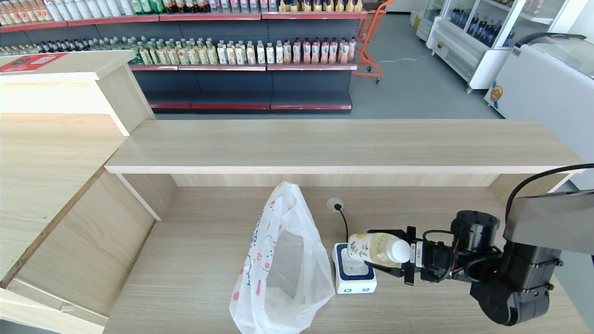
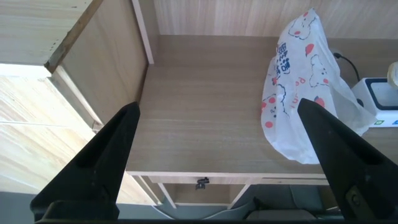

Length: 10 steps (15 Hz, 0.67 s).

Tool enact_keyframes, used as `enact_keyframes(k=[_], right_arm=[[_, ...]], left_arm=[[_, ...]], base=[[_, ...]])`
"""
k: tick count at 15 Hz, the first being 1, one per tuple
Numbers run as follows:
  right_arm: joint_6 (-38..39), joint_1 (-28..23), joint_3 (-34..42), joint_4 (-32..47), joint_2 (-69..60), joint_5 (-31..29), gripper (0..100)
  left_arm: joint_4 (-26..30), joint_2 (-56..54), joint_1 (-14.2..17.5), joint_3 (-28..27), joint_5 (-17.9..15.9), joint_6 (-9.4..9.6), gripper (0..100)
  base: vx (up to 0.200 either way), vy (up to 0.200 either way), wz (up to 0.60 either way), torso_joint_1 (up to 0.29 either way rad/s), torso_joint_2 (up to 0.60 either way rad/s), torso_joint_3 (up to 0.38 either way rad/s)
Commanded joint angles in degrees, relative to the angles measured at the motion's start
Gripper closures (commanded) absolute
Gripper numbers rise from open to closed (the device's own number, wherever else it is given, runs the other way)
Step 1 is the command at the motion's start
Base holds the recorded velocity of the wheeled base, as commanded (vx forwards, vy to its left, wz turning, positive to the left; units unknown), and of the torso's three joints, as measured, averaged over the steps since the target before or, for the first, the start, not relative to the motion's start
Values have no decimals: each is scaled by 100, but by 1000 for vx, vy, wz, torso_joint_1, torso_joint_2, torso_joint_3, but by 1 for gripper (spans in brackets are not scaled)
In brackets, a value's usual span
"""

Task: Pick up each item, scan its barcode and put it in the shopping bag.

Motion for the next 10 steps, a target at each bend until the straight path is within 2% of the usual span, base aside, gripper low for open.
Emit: enact_keyframes(k=[1,5,10], right_arm=[[-9,43,-357,1,521,20,100],[0,192,-1087,1,1013,90,100],[0,192,-1192,1,1083,90,100]], left_arm=[[-1,-2,0,1,-6,-2,0],[-1,-2,0,1,3,-2,0],[-1,-2,0,1,3,-2,0]], base=[[0,0,0,0,0,0],[0,0,0,0,0,0],[0,0,0,0,0,0]])
